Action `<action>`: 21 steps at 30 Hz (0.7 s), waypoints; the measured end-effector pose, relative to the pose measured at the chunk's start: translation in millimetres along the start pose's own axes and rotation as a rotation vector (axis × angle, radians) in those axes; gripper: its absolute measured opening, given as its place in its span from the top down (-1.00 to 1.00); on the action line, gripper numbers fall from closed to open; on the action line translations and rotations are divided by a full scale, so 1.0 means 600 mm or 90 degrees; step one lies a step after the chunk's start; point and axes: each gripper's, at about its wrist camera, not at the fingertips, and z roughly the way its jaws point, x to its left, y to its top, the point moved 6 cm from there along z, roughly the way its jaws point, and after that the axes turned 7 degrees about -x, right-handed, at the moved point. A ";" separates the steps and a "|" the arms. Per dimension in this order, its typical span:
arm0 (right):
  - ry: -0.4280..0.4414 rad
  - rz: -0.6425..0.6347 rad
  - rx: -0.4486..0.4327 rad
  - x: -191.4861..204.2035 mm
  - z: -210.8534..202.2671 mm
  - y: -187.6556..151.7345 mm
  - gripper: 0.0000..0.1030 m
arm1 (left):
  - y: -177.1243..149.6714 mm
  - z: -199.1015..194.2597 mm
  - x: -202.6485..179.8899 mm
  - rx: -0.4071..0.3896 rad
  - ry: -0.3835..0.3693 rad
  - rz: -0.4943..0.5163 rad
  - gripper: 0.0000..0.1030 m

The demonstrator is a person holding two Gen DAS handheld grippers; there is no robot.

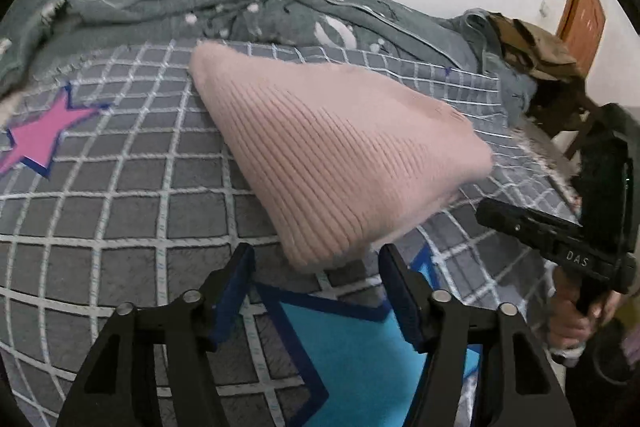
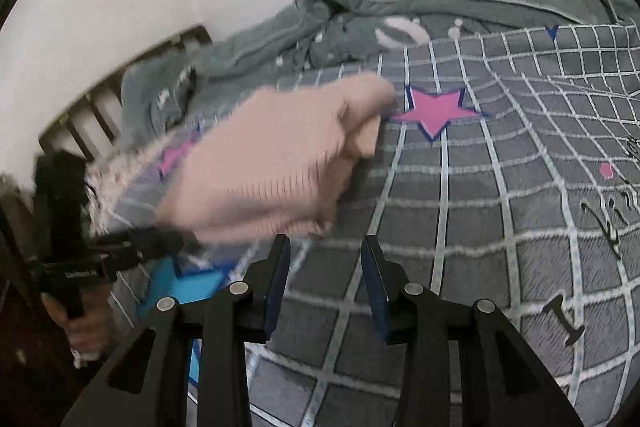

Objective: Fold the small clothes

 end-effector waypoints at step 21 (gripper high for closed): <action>0.044 0.064 -0.032 0.082 0.053 0.020 0.82 | 0.024 -0.029 0.075 -0.056 0.029 -0.098 0.79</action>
